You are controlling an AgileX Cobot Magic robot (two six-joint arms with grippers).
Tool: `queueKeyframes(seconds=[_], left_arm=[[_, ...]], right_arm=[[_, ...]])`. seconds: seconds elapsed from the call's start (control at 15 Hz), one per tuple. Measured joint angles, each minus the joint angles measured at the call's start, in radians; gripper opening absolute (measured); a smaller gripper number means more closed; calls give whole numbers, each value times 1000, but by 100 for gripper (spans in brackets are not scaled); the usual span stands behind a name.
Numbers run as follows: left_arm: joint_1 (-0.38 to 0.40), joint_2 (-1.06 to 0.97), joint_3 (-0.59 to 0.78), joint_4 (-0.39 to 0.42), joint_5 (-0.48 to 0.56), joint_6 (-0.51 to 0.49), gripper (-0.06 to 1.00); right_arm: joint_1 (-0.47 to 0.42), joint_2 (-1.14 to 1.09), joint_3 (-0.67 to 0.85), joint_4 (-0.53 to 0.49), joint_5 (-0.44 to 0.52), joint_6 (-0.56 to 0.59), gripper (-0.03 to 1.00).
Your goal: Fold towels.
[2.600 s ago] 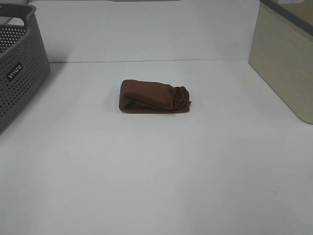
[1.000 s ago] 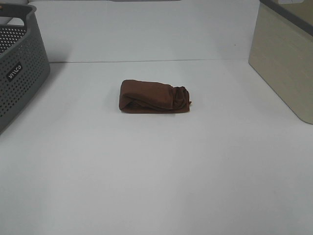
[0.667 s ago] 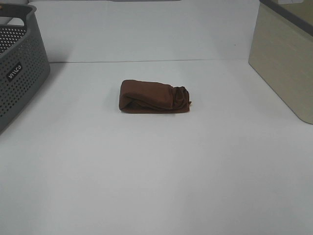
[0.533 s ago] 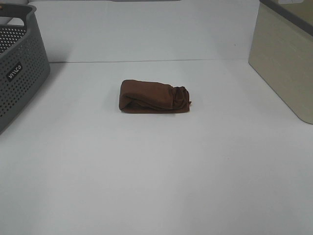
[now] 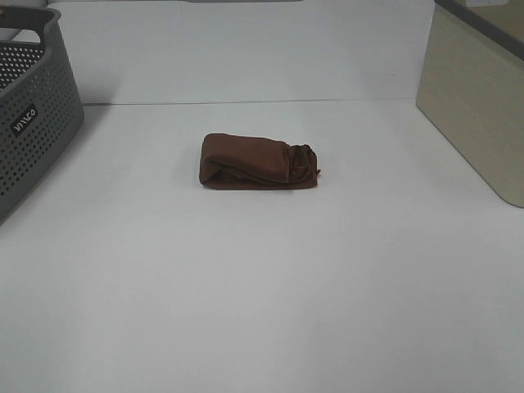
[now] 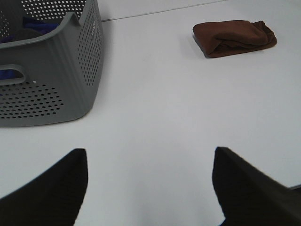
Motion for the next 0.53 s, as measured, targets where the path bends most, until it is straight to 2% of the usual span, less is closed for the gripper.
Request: queueKeyframes(seconds=[0.53], left_arm=[[0,0,0,0,0,0,71]], right_arm=[[0,0,0,0,0,0,95]])
